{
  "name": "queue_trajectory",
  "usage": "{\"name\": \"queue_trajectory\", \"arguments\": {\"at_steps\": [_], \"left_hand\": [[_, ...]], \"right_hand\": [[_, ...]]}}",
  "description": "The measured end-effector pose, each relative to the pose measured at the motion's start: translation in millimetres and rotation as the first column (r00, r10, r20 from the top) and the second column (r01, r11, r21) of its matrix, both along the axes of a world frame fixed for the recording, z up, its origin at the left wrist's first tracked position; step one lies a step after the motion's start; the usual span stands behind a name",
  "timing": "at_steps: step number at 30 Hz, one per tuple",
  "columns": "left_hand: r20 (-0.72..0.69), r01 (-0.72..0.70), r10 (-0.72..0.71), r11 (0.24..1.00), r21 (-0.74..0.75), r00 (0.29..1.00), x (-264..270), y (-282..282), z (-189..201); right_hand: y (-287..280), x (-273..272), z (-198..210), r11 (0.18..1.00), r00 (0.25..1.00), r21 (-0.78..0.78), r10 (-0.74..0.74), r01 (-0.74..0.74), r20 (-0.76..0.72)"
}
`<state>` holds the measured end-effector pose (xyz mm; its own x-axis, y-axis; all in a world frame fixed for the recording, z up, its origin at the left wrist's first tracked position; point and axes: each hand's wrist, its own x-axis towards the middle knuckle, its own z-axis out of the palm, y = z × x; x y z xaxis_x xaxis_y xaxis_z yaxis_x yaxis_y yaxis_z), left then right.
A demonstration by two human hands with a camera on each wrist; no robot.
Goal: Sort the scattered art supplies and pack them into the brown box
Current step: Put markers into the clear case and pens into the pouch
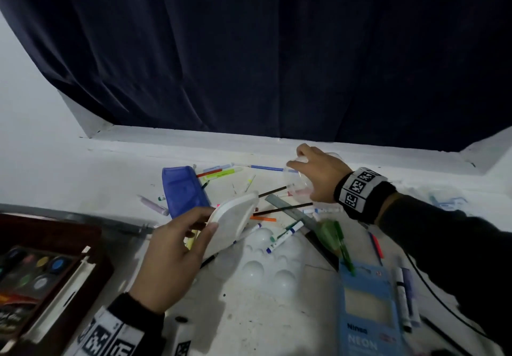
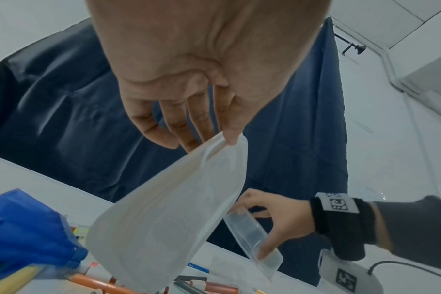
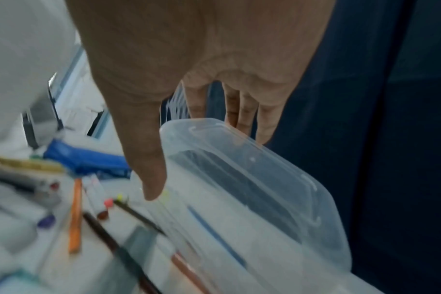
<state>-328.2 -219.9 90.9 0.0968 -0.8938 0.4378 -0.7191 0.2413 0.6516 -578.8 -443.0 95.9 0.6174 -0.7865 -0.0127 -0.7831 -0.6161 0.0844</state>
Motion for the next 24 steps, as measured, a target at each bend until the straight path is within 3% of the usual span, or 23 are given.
{"name": "queue_trajectory", "arguments": {"at_steps": [4, 9, 13, 18, 21, 24], "left_hand": [[0.001, 0.058, -0.058, 0.998, -0.021, 0.998, -2.7, 13.6, -4.6], [0.045, 0.213, -0.215, 0.976, 0.047, 0.976, 0.6, 45.5, -18.4], [0.021, 0.365, -0.378, 0.905, 0.219, 0.925, 4.0, 66.0, -40.7], [0.060, 0.434, -0.482, 0.831, 0.348, 0.874, -7.2, 75.1, -71.6], [0.106, 0.456, -0.526, 0.808, 0.373, 0.844, -19.7, 75.3, -77.4], [0.013, 0.516, -0.548, 0.795, 0.321, 0.836, -24.9, 81.0, -71.9]], "right_hand": [[55.1, -5.1, 27.6, 0.998, 0.962, 0.042, -0.054, 0.045, 0.268], [128.6, -7.1, 20.1, 0.962, 0.758, 0.261, -0.227, 0.078, 0.611], [166.8, -3.8, -3.7, 0.954, 0.684, 0.276, -0.277, 0.114, 0.675], [200.5, 5.5, -23.0, 0.949, 0.646, 0.289, -0.300, 0.127, 0.702], [219.6, 11.5, -23.7, 0.954, 0.657, 0.273, -0.283, 0.122, 0.699], [234.2, 17.9, -25.3, 0.951, 0.665, 0.267, -0.301, 0.157, 0.684]]}}
